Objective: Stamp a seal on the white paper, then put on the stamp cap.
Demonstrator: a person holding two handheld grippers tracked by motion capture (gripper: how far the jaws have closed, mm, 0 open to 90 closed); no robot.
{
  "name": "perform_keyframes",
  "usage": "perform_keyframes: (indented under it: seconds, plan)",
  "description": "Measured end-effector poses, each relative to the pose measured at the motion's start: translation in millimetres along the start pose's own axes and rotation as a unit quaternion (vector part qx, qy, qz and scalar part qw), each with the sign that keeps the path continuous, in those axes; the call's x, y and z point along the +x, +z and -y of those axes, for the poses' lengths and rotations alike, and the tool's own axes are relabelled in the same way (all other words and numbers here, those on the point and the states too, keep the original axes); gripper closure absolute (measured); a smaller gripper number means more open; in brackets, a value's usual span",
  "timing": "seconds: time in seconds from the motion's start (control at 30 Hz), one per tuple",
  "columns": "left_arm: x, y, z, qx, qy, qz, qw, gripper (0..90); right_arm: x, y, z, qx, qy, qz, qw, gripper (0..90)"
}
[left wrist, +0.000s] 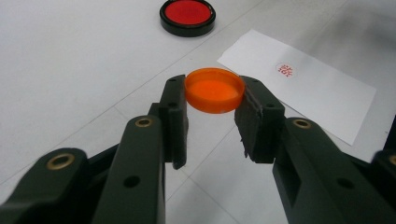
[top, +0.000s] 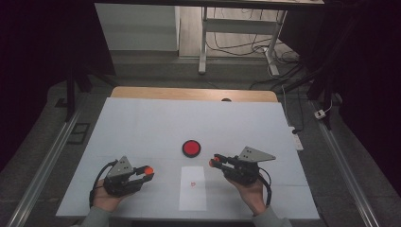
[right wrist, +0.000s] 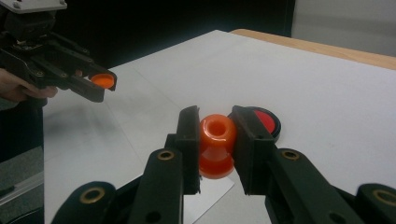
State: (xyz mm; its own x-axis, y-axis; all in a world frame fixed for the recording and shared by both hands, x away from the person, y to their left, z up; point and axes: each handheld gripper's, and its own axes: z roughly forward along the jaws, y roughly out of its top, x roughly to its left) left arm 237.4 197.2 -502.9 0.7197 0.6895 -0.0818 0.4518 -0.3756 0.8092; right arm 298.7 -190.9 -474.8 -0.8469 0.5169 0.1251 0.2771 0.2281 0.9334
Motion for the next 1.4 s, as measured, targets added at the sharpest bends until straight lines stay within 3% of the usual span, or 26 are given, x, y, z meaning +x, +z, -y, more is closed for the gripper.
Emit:
perform_keyframes:
  seconds: [0.87, 1.4]
  plan:
    - [-27.1, 32.8, -32.3, 0.008, 0.052, 0.041, 0.9977, 64.5, 1.6, 2.2, 0.4, 0.001, -0.002, -0.005, 1.0000, 72.9]
    - [-34.8, 46.2, -39.4, 0.011, 0.056, 0.063, 0.9964, 64.5, 1.3, 4.8, 2.6, 0.004, 0.002, -0.011, 0.9999, 72.9]
